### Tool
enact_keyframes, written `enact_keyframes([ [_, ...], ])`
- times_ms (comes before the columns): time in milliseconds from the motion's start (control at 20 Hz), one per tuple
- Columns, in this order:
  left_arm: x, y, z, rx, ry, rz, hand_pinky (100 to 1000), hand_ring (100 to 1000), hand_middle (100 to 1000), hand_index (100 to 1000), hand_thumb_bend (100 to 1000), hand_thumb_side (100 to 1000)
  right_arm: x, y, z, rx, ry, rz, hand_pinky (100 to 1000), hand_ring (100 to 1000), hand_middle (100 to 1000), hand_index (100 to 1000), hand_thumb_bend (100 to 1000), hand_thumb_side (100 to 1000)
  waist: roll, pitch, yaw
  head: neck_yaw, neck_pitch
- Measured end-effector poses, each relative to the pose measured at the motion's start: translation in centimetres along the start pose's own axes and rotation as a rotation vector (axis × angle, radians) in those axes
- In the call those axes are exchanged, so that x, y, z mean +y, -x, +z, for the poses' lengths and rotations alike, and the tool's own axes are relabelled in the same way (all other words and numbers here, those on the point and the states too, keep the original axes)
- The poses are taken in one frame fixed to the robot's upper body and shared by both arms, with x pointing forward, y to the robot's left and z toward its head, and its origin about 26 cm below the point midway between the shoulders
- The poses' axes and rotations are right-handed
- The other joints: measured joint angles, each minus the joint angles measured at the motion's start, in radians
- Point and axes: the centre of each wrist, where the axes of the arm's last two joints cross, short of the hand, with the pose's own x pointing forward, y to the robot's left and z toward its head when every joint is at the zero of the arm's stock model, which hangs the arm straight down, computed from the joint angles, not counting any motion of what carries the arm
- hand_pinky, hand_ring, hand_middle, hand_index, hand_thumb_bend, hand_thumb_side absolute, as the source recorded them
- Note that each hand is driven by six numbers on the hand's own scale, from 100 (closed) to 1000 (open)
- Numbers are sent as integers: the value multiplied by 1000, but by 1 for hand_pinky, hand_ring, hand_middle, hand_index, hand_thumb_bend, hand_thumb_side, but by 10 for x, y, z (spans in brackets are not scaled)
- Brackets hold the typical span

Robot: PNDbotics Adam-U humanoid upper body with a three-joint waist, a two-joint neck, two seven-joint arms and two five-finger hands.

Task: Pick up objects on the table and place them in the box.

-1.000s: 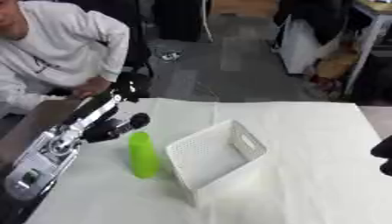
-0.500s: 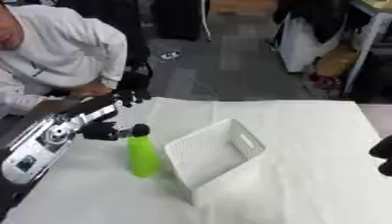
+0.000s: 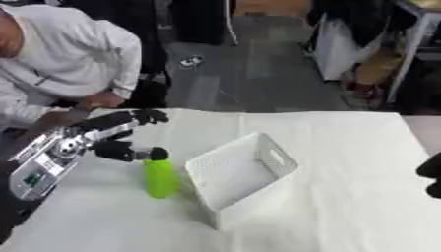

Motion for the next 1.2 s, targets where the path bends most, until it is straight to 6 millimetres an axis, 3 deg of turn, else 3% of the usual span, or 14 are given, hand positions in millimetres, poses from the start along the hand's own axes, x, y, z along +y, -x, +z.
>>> enact_keyframes([
  [400,-5,13,-6,43,43,-24,902,936,1000,1000,793,884,1,0,-1,-3,-7,-7,314,533,538,570,100,722,1,0,-6,7,0],
  [750,-6,21,-10,69,90,-44,846,917,1000,1000,807,812,1,0,-1,-6,-7,-8,314,533,538,570,100,721,4,0,-11,8,0],
  [1200,-11,29,-16,103,145,-48,867,923,1000,1000,790,771,0,0,-3,-11,-5,-11,314,533,538,570,100,719,6,0,-18,9,0],
])
